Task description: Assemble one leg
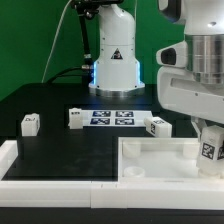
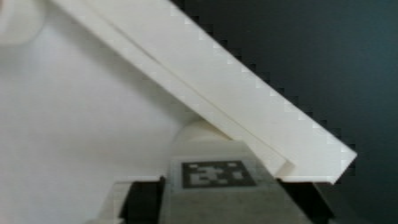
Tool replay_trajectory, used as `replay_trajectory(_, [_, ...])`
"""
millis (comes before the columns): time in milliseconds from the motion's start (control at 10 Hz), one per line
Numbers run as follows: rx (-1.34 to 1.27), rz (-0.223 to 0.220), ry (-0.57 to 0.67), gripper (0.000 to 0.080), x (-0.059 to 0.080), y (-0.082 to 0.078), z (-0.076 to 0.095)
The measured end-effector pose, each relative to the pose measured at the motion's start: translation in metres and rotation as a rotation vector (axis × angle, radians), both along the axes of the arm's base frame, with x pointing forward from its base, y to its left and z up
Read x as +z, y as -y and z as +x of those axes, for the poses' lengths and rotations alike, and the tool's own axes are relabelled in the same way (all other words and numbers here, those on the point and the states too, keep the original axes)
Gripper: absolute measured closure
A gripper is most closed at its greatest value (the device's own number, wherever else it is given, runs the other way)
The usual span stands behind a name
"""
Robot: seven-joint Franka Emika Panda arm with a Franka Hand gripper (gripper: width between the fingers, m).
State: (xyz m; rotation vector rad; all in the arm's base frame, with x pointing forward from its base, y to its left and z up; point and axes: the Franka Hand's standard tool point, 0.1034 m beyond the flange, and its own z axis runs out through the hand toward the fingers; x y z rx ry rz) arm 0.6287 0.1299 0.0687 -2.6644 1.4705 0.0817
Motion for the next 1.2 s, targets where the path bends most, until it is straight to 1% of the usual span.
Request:
replay_trajectory(200, [-0.103,0.015,-0.012,0.0508,0.0009,0.0001,0.0013])
replay_trajectory(300, [-0.088,0.015,-0.011,0.0508,0.0006,-0.0004,0.001])
replay_trajectory(400, [-0.086,0.015,-0.011,0.0316,0.0005,-0.0009,0.0009])
replay_trajectory(500, [-0.026,0.015,-0.004,0.0206,0.0005,-0.0009,0.0009])
replay_trajectory(600, [0.006,0.015,-0.009,0.0206,0.0003,-0.0013,-0.0004])
replay_trajectory(700, [0.059,0.014,-0.01,0.0161,0.0001,-0.0015,-0.0016])
replay_trajectory(800, [0.256,0.013,0.007,0.0153,0.0,-0.0003,-0.0023])
replay_trajectory(1000, [0.503,0.008,0.027,0.015,0.0004,-0.0019,-0.0033])
replay_trajectory(1200, [0.812,-0.015,0.032,0.015,0.0044,-0.0013,-0.0021])
